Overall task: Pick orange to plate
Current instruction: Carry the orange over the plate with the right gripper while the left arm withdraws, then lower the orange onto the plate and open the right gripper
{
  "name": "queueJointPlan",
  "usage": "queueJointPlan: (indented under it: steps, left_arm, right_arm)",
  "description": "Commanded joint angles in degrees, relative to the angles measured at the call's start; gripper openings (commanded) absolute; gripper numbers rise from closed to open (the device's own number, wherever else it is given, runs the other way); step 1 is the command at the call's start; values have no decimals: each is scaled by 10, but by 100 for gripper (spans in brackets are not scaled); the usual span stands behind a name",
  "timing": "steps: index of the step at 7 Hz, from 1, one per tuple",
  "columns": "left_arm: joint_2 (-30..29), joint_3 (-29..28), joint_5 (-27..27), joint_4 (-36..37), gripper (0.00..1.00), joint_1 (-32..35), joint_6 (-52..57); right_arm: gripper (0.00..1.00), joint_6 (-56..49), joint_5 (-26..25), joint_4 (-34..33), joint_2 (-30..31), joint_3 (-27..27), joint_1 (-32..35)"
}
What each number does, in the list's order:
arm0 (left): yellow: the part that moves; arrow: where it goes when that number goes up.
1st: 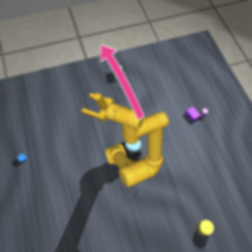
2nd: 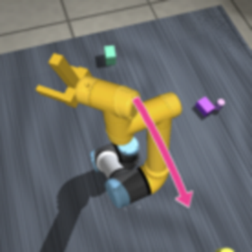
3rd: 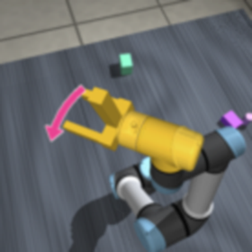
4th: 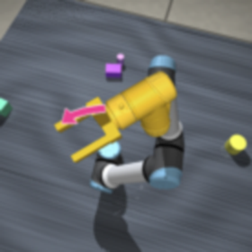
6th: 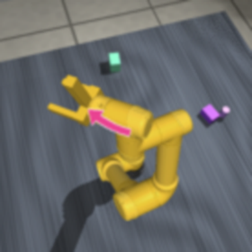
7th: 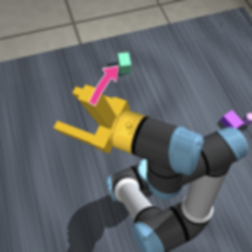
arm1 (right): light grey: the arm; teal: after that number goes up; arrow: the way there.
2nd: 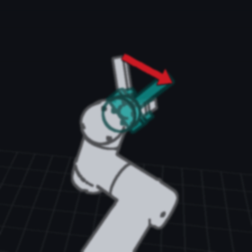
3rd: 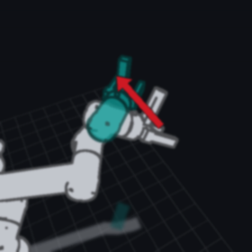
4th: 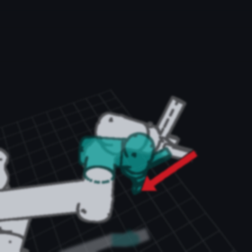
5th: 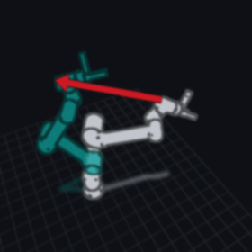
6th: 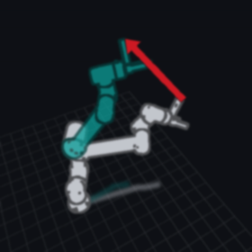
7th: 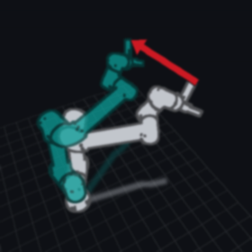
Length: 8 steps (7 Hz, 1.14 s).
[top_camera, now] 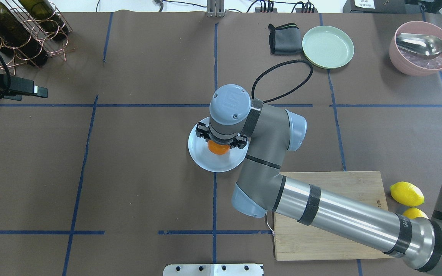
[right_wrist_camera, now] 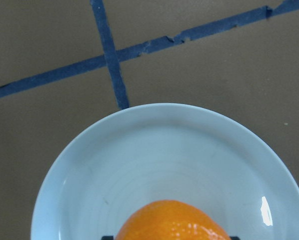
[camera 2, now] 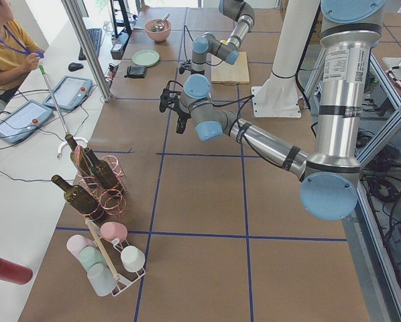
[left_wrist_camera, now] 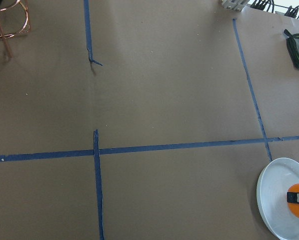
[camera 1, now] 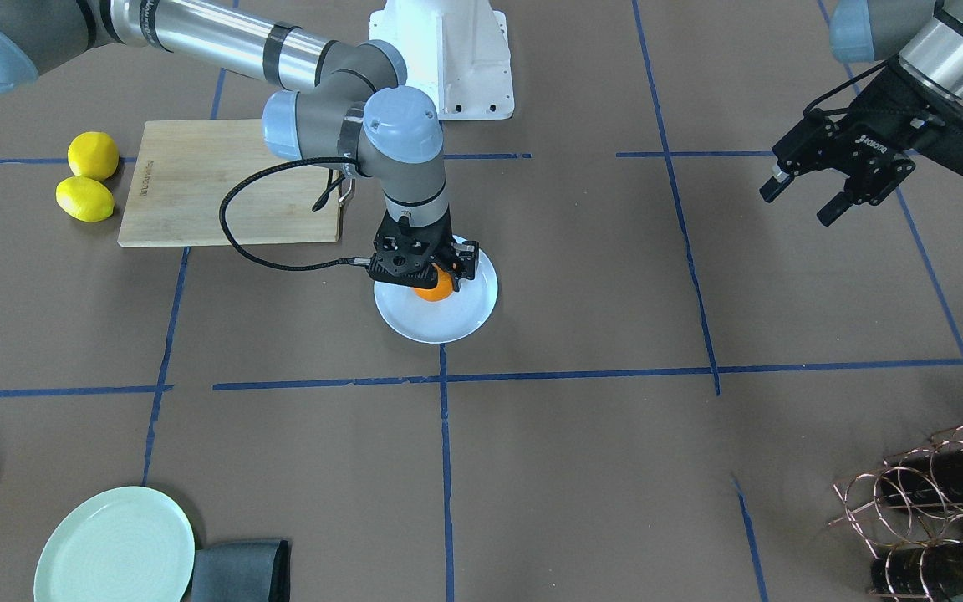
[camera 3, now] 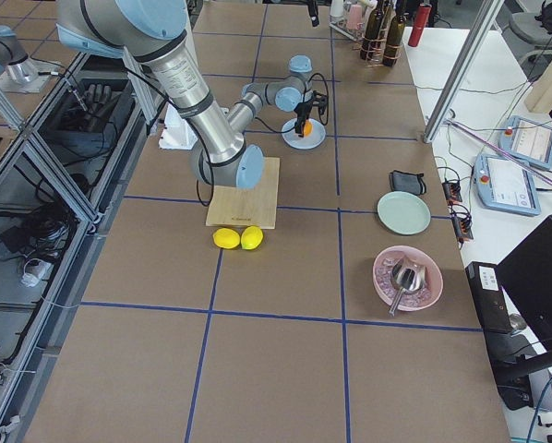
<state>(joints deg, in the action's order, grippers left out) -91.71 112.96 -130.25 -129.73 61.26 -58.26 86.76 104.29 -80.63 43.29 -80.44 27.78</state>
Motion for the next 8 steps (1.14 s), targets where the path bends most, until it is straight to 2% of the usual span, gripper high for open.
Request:
queueJointPlan:
  steps: [1, 2, 3, 4, 6, 7, 8]
  left_arm:
    - [0, 2, 0, 0, 100, 1, 0]
    - [0, 2, 0, 0, 100, 0, 0]
    - [0, 2, 0, -1, 100, 0, 0]
    - [0, 2, 0, -1, 100, 0, 0]
    - [0, 2, 0, 0, 100, 0, 0]
    - [0, 2, 0, -1, 100, 0, 0]
    - [-1, 2, 0, 0, 100, 1, 0]
  right_arm:
    - [25, -1, -8, -1, -16, 24, -1]
    - [39, -3, -8, -1, -16, 26, -1]
    - [73, -4, -8, -1, -16, 27, -2]
    - [100, -5, -8, -1, -17, 27, -2]
    - [100, -8, -7, -1, -19, 22, -1]
    - [100, -8, 0, -12, -12, -27, 4]
    - [100, -8, 3, -70, 37, -149, 10]
